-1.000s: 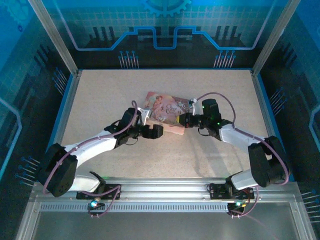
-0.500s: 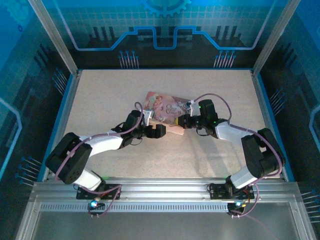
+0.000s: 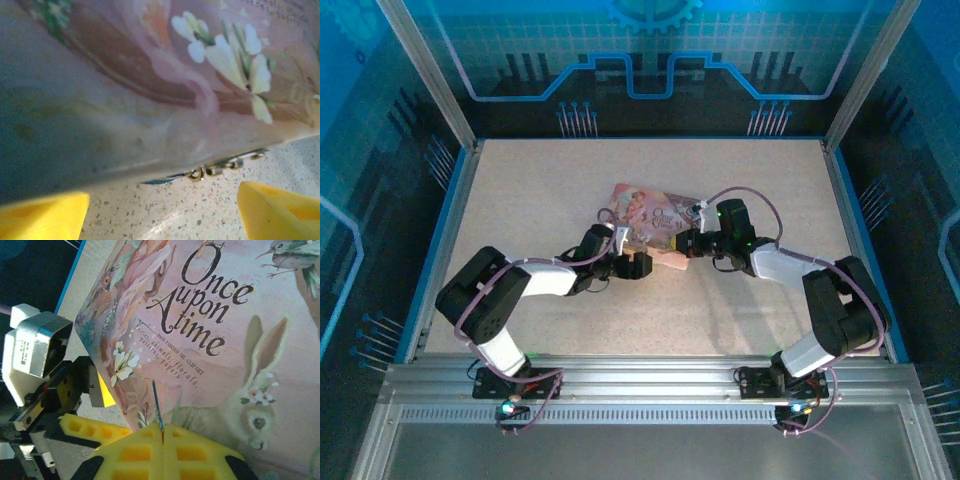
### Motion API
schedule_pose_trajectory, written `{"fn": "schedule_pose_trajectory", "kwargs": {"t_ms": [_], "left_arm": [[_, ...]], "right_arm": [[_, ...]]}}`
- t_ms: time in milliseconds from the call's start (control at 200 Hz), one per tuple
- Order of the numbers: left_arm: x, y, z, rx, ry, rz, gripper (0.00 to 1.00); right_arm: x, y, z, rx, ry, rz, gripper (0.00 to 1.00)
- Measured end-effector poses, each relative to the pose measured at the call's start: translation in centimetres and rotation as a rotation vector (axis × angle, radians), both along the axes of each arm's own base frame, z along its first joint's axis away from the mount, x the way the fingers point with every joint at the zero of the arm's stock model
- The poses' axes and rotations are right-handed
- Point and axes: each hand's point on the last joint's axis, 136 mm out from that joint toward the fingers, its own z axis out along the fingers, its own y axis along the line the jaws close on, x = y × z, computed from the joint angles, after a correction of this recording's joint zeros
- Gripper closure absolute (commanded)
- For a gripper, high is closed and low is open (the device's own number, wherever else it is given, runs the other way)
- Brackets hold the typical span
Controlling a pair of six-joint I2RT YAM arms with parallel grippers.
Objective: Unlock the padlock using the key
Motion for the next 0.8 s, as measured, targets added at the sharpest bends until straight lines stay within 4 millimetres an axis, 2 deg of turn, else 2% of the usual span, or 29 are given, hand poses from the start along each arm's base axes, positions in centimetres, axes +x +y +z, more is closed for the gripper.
{"fn": "schedule_pose_trajectory", "kwargs": {"t_ms": [380, 595, 795], "left_arm": [[0.9, -0.9, -0.7, 0.016, -0.025, -0.017, 0.38], [0.5, -2.4, -0.4, 0.016, -0.045, -0.055, 0.43], [0.5, -2.7, -0.3, 0.029, -0.061, -0.056, 0.49]], "right_arm": [[0.0, 0.0, 0.0, -0.004, -0.006, 0.003, 1.0], [0.0, 0.0, 0.0, -0.005, -0.009, 0.004, 1.0], [0.0, 0.1, 0.0, -0.005, -0.009, 0.005, 1.0]]}}
